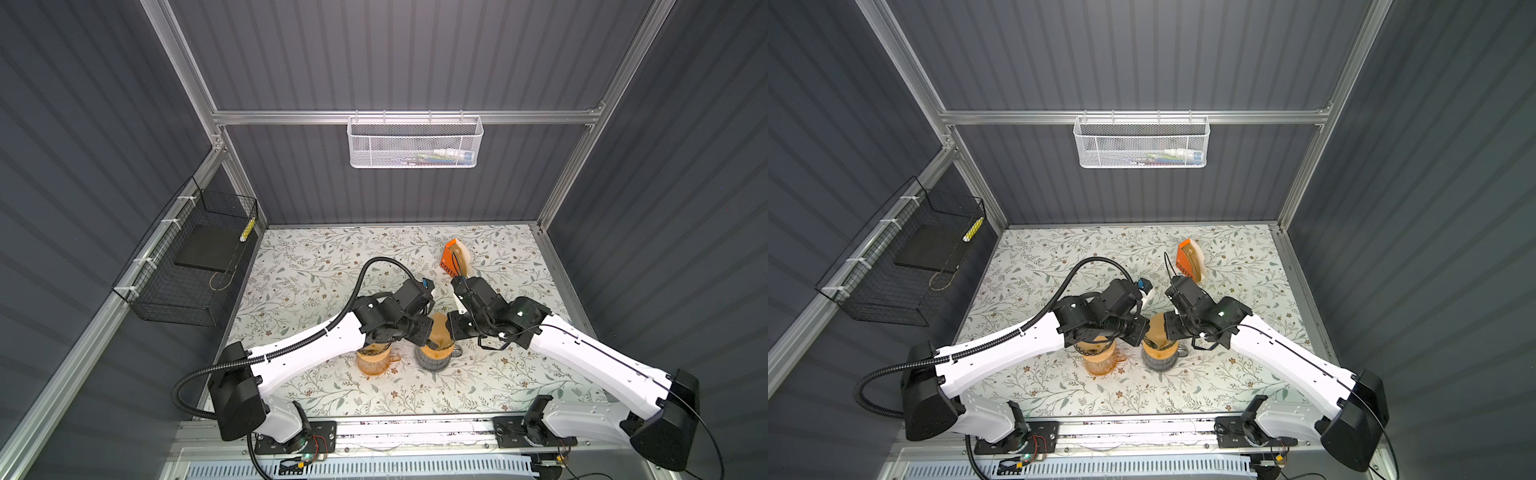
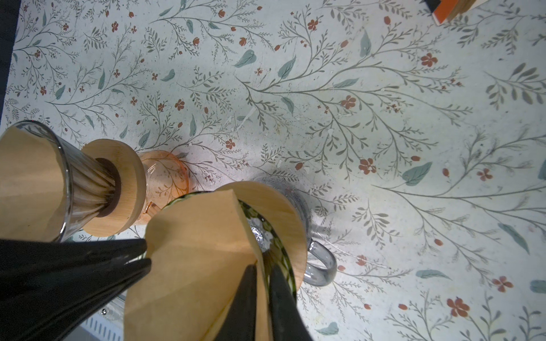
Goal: Place the coffee filter in the dripper
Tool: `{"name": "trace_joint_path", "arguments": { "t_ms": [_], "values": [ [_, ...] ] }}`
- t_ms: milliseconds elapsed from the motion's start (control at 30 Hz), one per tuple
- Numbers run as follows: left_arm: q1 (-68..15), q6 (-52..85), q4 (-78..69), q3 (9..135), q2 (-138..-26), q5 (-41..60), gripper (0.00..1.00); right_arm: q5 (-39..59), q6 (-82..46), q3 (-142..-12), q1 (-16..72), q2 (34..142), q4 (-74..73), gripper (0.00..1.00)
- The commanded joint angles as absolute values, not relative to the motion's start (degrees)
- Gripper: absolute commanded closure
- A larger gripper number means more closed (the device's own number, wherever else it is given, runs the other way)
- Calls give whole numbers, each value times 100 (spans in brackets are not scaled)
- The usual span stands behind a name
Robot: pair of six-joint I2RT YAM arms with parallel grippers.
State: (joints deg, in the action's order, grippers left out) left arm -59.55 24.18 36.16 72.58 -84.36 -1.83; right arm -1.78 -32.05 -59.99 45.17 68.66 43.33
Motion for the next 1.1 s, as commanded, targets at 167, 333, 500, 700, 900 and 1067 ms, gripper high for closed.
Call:
{"name": "trace_joint_path", "arguments": {
  "t_ms": [167, 333, 500, 700, 900, 1067],
  "values": [
    [-5899, 2522, 3539, 7198, -8279, -317, 88, -282, -3059, -6292, 4535, 6740, 4458, 79],
    [-5902, 2523, 3516, 7198, -8271, -324, 88, -294, -3063, -6302, 4542, 6667, 4478, 75],
    [-5898, 2522, 3507, 7211, -8289, -330, 88, -348, -3068, -6337, 4544, 6560, 4572, 73],
    [-5898, 2522, 3516, 7229, -8315, -336, 88, -462, -3077, -6346, 4544, 6442, 4726, 72],
    [-5897, 2522, 3507, 7234, -8336, -347, 88, -440, -3098, -6311, 4544, 6253, 4818, 79],
    [-5897, 2531, 3521, 7251, -8335, -352, 88, -427, -3148, -6209, 4579, 6206, 4804, 85]
  ]
}}
